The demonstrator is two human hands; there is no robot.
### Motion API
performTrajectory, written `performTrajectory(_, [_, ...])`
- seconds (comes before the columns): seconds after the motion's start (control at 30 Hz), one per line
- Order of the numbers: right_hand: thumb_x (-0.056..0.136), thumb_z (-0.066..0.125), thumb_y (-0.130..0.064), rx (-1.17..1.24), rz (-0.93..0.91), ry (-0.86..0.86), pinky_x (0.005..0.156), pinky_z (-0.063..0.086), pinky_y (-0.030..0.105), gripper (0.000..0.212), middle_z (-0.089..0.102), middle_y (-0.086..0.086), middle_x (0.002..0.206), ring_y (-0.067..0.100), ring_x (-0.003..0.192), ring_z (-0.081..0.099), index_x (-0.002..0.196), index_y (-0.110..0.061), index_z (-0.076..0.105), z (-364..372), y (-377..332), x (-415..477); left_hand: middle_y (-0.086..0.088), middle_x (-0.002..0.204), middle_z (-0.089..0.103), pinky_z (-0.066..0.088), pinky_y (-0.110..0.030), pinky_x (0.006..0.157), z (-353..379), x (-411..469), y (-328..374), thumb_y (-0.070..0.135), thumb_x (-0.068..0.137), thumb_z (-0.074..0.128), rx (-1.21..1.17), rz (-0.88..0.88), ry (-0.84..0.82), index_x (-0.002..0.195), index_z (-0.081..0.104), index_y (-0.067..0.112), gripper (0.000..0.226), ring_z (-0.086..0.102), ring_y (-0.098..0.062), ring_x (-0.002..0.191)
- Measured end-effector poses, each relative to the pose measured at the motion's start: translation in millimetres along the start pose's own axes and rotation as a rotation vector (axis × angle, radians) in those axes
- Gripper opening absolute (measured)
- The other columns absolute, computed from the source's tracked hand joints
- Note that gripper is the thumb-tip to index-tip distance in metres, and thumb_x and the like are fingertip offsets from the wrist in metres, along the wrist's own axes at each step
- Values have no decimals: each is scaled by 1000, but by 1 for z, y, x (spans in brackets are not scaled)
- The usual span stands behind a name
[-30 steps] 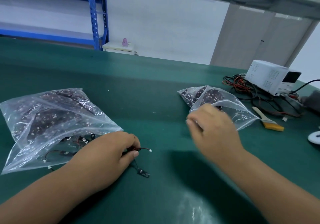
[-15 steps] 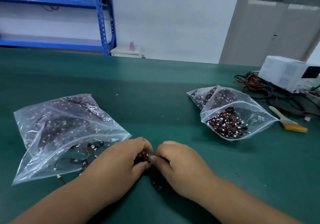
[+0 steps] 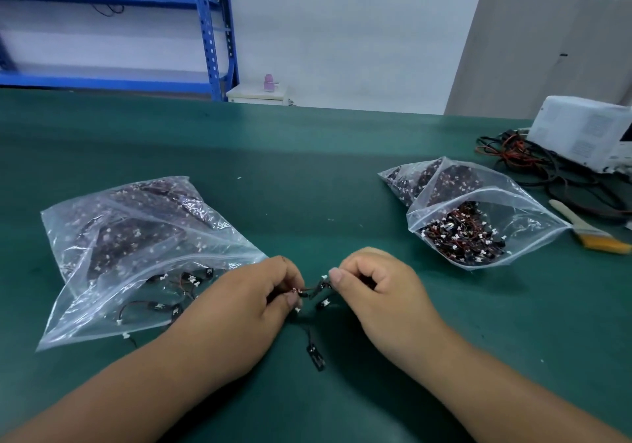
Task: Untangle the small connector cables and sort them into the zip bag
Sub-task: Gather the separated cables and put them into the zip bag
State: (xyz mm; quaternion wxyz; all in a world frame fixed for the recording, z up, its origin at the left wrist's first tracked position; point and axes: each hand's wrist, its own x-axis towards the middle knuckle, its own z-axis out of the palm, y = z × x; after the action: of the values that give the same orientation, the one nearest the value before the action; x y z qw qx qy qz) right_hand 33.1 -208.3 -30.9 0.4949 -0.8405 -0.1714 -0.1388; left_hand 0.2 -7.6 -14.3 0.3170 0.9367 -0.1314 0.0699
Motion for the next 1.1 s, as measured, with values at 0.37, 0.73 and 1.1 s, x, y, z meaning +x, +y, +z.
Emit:
performTrajectory(0.37, [83, 78, -23, 76, 31, -189, 66, 50, 27, 9, 70, -4, 74, 10, 70, 63, 77, -23, 72, -2, -8, -6, 38, 111, 52, 39, -6, 85, 1, -5, -1, 50, 83, 63, 37, 88, -14, 119, 45, 49, 41, 52, 11, 103])
performTrajectory(0.73, [70, 67, -61, -80, -126, -254, 70, 47, 22, 27, 64, -14, 82, 9, 82, 61, 84, -38, 62, 0, -8, -9, 23, 88, 61, 44, -19, 77, 0, 1, 2, 31, 87, 62, 90, 137, -52, 100, 62, 37, 14, 54, 4, 88])
performTrajectory(1.1, [84, 62, -37, -14, -54, -115, 60, 41, 18, 16, 60, -10, 69, 4, 66, 54, 74, -23, 61, 1, -6, -6, 28, 94, 60, 45, -19, 74, 2, -1, 4, 34, 87, 66, 104, 140, -23, 105, 59, 43, 21, 55, 5, 89])
